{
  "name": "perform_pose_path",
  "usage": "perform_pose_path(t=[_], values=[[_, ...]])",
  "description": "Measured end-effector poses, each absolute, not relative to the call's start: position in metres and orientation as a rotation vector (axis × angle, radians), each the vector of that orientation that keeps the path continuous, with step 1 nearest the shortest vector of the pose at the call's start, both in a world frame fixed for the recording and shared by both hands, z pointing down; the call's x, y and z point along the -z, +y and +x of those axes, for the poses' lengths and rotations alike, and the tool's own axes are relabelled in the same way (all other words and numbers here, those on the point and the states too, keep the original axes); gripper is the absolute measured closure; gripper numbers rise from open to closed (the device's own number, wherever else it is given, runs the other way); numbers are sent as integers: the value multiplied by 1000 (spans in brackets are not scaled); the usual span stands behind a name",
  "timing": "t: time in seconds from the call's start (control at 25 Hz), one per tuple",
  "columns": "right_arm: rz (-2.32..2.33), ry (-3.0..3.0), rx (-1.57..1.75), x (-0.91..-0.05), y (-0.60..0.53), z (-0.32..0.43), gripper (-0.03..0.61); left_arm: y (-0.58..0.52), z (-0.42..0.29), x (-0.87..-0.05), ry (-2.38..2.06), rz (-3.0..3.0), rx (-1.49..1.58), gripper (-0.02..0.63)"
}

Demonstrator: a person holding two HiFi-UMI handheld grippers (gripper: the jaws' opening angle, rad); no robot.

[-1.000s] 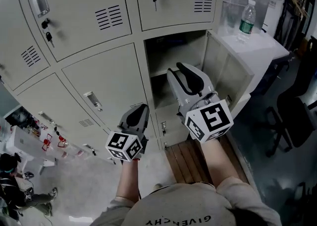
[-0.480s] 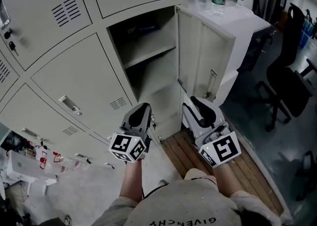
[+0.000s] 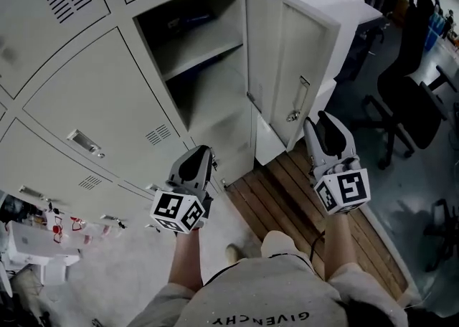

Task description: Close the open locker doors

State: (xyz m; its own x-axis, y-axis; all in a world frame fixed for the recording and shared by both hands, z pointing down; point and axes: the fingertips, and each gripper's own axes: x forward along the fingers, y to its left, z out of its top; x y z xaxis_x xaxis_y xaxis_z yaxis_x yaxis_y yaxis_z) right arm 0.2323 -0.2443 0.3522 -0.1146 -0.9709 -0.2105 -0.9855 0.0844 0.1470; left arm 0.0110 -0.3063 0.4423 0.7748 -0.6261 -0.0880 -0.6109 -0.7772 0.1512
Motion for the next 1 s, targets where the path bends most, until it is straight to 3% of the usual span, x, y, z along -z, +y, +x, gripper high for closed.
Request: perform_pose_path(t=[0.44,1.0], values=[[-2019,2294,-299,-364,-266,228,448,-309,-17,-459,-1039,2810,174,597],[-2029,2285,-310,-368,-265,187,486,-317,-62,-466,-1058,2792,179,597]])
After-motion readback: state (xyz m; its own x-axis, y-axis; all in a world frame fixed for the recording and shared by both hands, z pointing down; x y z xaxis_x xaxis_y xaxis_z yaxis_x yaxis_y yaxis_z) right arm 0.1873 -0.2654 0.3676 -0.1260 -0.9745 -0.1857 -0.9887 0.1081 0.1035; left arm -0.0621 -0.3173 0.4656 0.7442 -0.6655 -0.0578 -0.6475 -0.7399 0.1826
